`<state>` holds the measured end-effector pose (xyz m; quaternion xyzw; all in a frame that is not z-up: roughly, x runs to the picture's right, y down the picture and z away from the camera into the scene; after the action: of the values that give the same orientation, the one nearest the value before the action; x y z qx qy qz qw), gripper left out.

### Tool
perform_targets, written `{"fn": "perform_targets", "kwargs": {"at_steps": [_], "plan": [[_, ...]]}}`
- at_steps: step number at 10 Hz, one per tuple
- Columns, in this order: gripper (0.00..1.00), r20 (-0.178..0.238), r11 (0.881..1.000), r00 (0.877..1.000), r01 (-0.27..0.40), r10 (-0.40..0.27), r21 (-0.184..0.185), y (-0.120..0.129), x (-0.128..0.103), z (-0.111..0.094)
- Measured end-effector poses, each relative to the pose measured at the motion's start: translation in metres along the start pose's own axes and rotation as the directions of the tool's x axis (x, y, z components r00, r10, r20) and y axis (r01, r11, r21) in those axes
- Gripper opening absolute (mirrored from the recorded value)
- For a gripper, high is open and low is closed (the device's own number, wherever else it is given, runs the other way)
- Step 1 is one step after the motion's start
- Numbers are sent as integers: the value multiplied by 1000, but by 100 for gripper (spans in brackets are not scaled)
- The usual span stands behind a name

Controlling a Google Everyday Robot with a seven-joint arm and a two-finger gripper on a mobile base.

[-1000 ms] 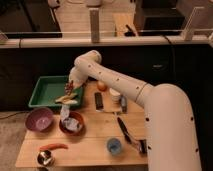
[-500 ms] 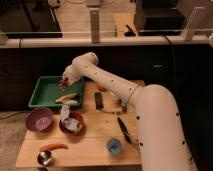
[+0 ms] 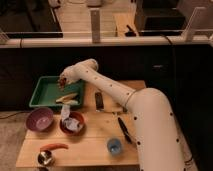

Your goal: Place grapes in tray

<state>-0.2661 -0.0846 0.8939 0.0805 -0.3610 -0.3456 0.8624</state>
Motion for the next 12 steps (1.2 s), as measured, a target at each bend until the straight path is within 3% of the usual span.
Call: {"fn": "perform_targets", "kwargs": {"at_steps": [2, 4, 5, 6, 7, 8, 10, 12], "plan": [[79, 42, 1000, 999, 4, -3, -21, -7, -8, 9], [80, 126, 997, 992, -22, 31, -69, -7, -7, 13], [80, 168, 991, 982, -71, 90, -117, -9, -11, 14], [80, 198, 981, 967, -136, 162, -138, -7, -13, 8], [80, 215, 975, 955, -180, 204, -130, -4, -13, -2], [80, 255, 976, 943, -199, 215, -86, -1, -16, -22], [80, 300, 986, 939, -165, 165, -28, 0, -20, -36], [80, 305, 987, 939, -160, 160, -27, -1, -23, -35]]}}
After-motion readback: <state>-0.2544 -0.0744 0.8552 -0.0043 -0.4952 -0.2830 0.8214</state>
